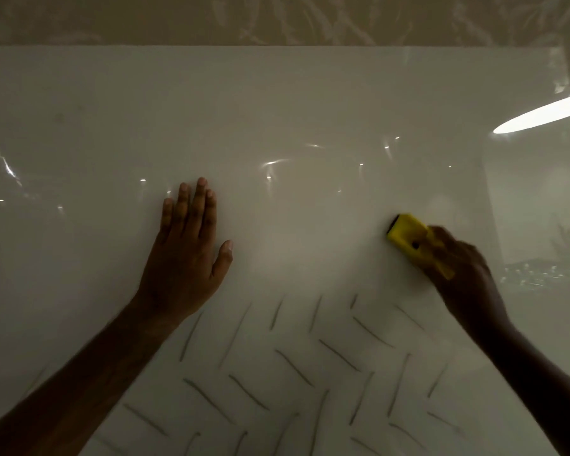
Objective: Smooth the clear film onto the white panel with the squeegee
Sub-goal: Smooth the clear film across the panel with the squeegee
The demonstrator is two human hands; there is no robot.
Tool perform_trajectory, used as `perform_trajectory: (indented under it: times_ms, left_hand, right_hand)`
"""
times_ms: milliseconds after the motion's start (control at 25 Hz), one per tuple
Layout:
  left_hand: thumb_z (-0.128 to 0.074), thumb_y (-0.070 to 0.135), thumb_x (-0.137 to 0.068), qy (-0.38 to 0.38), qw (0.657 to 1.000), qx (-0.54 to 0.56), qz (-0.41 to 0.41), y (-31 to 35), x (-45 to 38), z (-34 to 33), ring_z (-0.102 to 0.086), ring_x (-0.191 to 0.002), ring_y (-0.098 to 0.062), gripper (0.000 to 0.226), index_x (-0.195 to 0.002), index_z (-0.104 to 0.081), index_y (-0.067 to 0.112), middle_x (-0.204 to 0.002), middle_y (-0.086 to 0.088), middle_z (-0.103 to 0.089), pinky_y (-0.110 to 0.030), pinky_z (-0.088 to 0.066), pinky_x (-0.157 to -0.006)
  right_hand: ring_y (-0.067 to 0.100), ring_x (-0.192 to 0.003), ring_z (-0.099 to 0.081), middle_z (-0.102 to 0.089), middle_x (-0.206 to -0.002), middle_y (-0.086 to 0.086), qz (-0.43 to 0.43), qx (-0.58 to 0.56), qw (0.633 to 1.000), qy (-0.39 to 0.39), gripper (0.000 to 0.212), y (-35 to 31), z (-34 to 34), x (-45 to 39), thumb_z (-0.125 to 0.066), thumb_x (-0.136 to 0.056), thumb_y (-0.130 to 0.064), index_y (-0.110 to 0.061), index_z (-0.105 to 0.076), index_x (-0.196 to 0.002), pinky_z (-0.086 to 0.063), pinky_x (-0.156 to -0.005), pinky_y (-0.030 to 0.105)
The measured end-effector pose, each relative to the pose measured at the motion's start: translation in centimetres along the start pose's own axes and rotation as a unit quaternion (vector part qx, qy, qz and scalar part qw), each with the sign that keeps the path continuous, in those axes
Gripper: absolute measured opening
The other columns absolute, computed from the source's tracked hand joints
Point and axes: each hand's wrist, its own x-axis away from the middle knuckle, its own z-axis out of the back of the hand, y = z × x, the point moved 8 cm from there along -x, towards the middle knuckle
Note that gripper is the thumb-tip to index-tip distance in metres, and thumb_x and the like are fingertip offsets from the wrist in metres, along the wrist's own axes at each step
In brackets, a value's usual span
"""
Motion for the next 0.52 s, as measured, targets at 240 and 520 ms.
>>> perform_trajectory:
  times_ms: [240,520]
  left_hand:
    - [-0.034,0.042,-0.106,0.005,1.0,-0.001,-0.004,0.1,0.0,0.0,-0.011,-0.164,-0.048,0.08,-0.167,-0.016,-0.008,-0.177,-0.027,-0.011,-0.062,-0.012,-0.134]
    - [-0.034,0.042,-0.106,0.002,1.0,-0.001,-0.003,0.2,0.1,0.0,-0.011,-0.164,-0.047,0.081,-0.167,-0.015,-0.007,-0.177,-0.027,-0.012,-0.06,-0.01,-0.134]
  right_hand:
    - [0.034,-0.12,-0.054,-0.052,-0.159,0.002,0.01,-0.035,0.999,0.031,0.046,-4.8,-1.0,-1.3,-0.048,-0.106,-0.048,-0.024,-0.067,-0.14,-0.043,-0.104,0.043]
    - [0.035,-0.126,-0.056,-0.043,-0.162,-0.01,0.06,-0.026,0.998,-0.017,0.039,-3.0,-1.3,6.9,-0.051,-0.107,-0.046,-0.029,-0.064,-0.14,-0.041,-0.103,0.045]
